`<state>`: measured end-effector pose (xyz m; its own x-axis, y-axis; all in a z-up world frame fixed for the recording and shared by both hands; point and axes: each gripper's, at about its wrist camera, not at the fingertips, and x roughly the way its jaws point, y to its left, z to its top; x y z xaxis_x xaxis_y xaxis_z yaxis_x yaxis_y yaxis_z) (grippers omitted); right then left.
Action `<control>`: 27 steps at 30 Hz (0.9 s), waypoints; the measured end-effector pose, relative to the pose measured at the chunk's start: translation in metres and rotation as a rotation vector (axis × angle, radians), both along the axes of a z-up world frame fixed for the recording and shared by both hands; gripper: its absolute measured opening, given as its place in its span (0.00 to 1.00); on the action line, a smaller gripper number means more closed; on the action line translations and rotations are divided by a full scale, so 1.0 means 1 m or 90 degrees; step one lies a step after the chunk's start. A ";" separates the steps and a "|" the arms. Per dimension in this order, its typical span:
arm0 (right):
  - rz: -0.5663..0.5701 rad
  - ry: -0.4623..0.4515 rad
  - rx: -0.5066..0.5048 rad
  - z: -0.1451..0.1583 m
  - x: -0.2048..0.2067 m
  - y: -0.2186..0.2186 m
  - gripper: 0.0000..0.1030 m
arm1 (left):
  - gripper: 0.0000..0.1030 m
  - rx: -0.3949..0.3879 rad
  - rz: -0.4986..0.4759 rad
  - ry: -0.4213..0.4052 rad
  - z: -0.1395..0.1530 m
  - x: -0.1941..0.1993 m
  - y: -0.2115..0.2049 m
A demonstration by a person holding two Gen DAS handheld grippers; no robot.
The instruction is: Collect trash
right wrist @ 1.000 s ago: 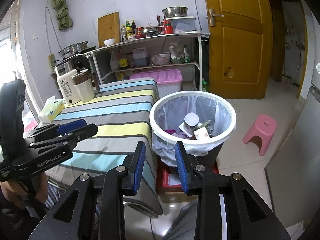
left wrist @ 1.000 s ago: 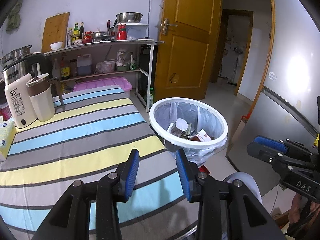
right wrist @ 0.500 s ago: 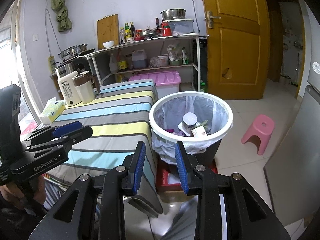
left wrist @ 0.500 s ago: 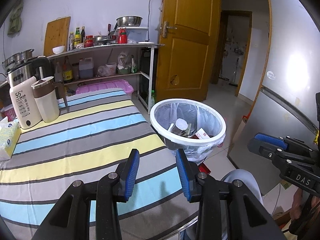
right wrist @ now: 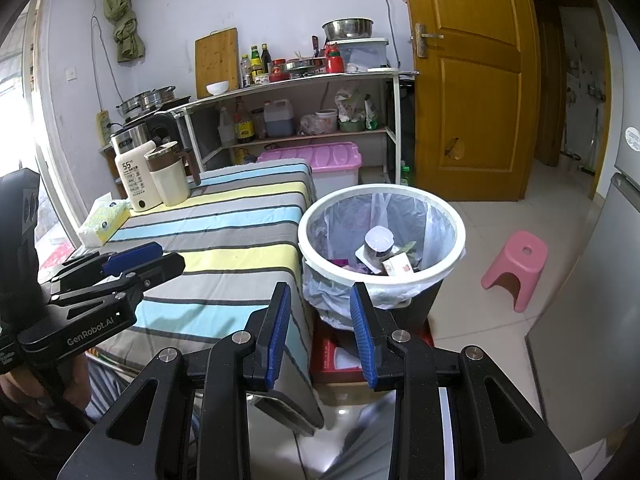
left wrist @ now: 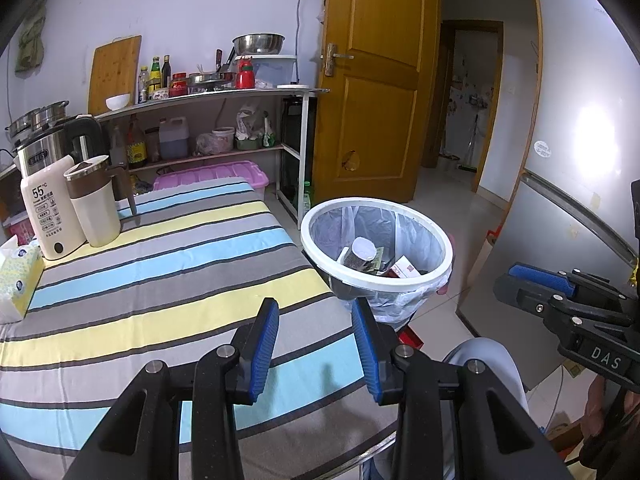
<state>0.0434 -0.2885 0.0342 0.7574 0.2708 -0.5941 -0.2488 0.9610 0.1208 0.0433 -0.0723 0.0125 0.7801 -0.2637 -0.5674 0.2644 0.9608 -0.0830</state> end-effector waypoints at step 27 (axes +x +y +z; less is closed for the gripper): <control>0.001 0.002 -0.001 -0.001 0.000 0.001 0.31 | 0.37 0.000 0.010 0.011 -0.003 0.002 0.003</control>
<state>0.0431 -0.2878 0.0333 0.7556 0.2713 -0.5962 -0.2500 0.9607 0.1205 0.0456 -0.0689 0.0091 0.7738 -0.2520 -0.5811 0.2479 0.9648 -0.0883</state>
